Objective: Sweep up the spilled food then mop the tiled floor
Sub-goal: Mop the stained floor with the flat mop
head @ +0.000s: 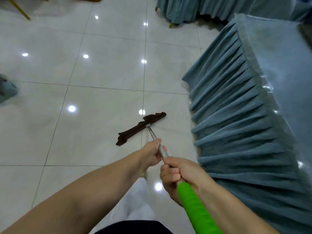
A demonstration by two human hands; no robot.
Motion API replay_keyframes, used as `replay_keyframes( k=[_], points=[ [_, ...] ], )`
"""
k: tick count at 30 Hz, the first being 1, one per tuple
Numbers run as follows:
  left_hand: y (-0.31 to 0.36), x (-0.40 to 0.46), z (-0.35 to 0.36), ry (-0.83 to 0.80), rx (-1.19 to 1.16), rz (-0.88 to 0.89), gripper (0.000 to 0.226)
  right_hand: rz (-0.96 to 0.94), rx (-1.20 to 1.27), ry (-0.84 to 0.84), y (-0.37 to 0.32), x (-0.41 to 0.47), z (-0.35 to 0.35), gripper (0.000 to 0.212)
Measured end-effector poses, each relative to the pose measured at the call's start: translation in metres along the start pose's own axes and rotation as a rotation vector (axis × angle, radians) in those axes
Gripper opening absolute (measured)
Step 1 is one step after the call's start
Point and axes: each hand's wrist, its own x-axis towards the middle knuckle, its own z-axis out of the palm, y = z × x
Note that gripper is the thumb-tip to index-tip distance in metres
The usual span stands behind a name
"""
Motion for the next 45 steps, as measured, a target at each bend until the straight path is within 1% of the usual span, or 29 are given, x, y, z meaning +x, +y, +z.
replay_keyframes(
  k=[3, 6, 8, 11, 13, 17, 20, 23, 27, 29, 33, 35, 38, 42, 45],
  points=[
    [0.046, 0.012, 0.013, -0.018, -0.077, 0.009, 0.022, 0.029, -0.033, -0.009, -0.04, 0.01, 0.037, 0.021],
    [0.086, 0.019, 0.023, -0.009, -0.131, 0.019, 0.022, 0.038, -0.137, 0.011, -0.074, 0.019, 0.071, 0.024],
    [0.108, 0.023, 0.028, -0.018, -0.137, 0.022, 0.022, 0.055, -0.182, 0.013, -0.094, 0.024, 0.089, 0.022],
    [0.136, 0.026, 0.035, -0.015, -0.181, 0.047, 0.021, 0.071, -0.156, -0.007, -0.118, 0.031, 0.11, 0.023],
    [0.15, 0.029, 0.037, -0.005, -0.218, 0.062, 0.02, 0.092, -0.181, -0.014, -0.13, 0.035, 0.122, 0.026],
    [0.176, 0.034, 0.036, 0.005, -0.293, 0.077, 0.018, 0.153, -0.403, 0.011, -0.154, 0.036, 0.149, 0.023],
    [0.199, 0.036, 0.033, 0.068, -0.32, 0.128, 0.021, 0.178, -0.61, 0.033, -0.177, 0.04, 0.172, 0.02],
    [0.226, 0.04, 0.025, 0.141, -0.361, 0.146, 0.019, 0.229, -0.756, 0.006, -0.202, 0.051, 0.198, 0.019],
    [0.264, 0.048, 0.009, 0.266, -0.509, 0.209, 0.021, 0.325, -0.896, -0.04, -0.231, 0.079, 0.238, 0.02],
    [0.281, 0.053, 0.002, 0.322, -0.581, 0.238, 0.018, 0.369, -0.966, -0.062, -0.241, 0.095, 0.259, 0.02],
    [0.309, 0.067, -0.015, 0.39, -0.794, 0.263, 0.016, 0.43, -1.139, -0.1, -0.253, 0.126, 0.293, 0.025],
    [0.318, 0.072, -0.02, 0.391, -0.903, 0.294, 0.015, 0.446, -1.199, -0.123, -0.257, 0.14, 0.308, 0.025],
    [0.327, 0.075, -0.022, 0.34, -1.063, 0.391, 0.016, 0.458, -1.255, -0.126, -0.271, 0.162, 0.327, 0.025],
    [0.332, 0.076, -0.008, 0.29, -1.072, 0.467, 0.015, 0.428, -1.264, -0.082, -0.308, 0.182, 0.347, 0.021],
    [0.345, 0.076, 0.009, 0.3, -1.044, 0.497, 0.018, 0.435, -1.238, -0.118, -0.328, 0.179, 0.35, 0.02]
  ],
)
